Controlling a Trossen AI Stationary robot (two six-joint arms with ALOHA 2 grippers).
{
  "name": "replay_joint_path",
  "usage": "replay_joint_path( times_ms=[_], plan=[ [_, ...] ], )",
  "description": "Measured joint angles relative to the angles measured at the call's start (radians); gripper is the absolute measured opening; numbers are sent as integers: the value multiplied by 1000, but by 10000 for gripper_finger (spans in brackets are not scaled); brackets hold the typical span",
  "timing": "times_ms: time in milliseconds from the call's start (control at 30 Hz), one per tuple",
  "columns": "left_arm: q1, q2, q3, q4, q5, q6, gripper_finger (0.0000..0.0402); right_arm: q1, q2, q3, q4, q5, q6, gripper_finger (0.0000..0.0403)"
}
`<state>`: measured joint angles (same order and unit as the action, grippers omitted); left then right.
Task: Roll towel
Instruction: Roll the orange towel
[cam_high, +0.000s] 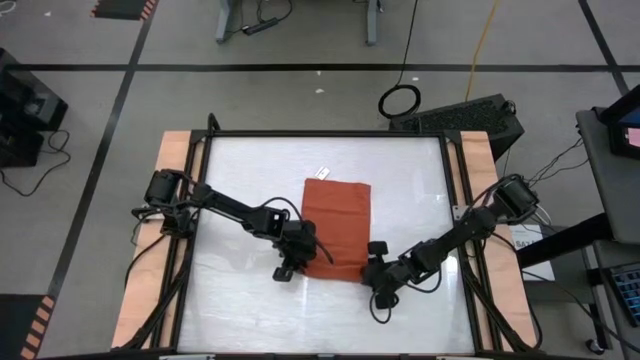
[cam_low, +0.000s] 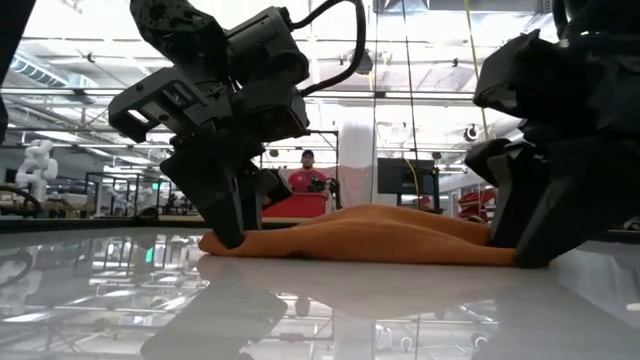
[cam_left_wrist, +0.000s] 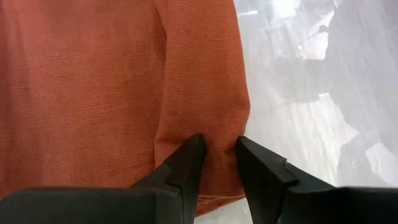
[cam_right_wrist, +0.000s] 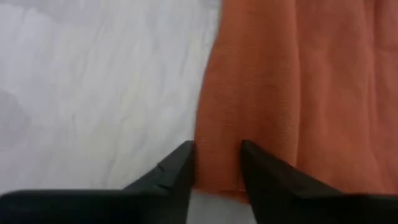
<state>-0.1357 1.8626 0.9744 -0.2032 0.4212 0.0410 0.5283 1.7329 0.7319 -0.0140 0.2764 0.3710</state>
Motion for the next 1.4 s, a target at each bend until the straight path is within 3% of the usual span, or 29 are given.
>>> replay_joint_path(
  times_ms=[200, 433, 667, 800, 1000, 1067, 1167, 1400],
  plan=[
    [-20, -9, -1, -8, 17, 9, 159, -15, 2, 0, 1, -53, 72, 13],
    [-39, -39, -2, -43, -17, 33, 239, -19, -7, -2, 25, -83, 148, 5],
    [-112, -45, -3, -76, -286, 108, 245, -47, -18, -4, 65, -151, 172, 3],
    [-118, -45, -15, -50, -347, 70, 210, -53, -19, -5, 91, -184, 189, 2],
    [-109, -45, -16, -46, -373, 43, 59, -49, -18, -6, 134, -215, 233, 1],
    [-107, -45, -16, -46, -352, 43, 19, -45, -18, -6, 159, -243, 257, 1],
    [-103, -45, -16, -43, -278, 18, 16, -37, -18, -6, 207, -286, 307, 1],
    [-51, -56, -19, -45, 140, -155, 15, 1, -20, -5, 321, -305, 439, 0]
  ],
)
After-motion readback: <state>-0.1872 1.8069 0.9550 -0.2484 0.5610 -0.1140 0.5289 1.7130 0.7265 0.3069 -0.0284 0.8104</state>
